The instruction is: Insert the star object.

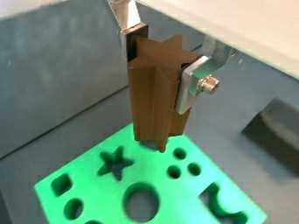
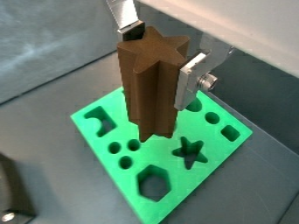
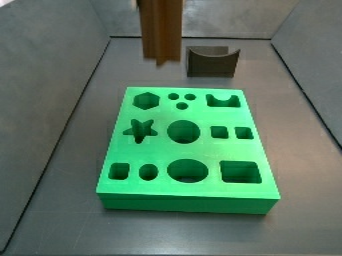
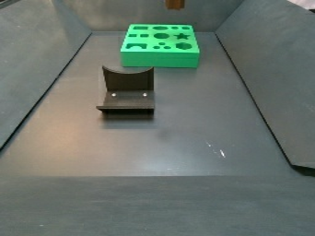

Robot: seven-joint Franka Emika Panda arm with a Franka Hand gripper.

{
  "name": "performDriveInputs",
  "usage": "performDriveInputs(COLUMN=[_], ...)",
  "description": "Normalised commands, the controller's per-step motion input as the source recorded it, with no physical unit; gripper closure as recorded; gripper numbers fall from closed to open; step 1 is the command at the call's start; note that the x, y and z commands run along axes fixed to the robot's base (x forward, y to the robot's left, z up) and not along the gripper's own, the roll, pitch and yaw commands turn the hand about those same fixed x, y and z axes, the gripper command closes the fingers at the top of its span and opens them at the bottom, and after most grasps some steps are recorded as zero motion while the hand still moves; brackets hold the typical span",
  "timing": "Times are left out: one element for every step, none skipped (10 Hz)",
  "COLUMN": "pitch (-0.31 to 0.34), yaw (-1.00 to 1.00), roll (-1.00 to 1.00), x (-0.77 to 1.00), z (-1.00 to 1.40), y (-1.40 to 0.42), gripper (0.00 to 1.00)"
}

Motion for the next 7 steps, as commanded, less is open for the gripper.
performDriveInputs(pitch=[-0.089,-0.081,-0.084,-0.07,0.0,0.014,0.071], yaw=[0.26,0.34,0.25,0.14,0.08,0.05,0.0], roll=[0.21,0.21,0.2,0.15,0.12,0.06,0.04], x=[-0.2,-0.29,-0.3,-0.11,0.0,0.05,0.13], z=[-0.9,-0.91,-0.92,-0.9,-0.8,-0.73,-0.68], y=[-0.23,-0.22,-0.29,-0.43,-0.44,-0.35,-0.09], gripper=[1.0,1.0,1.0,1.0,1.0,1.0,1.0])
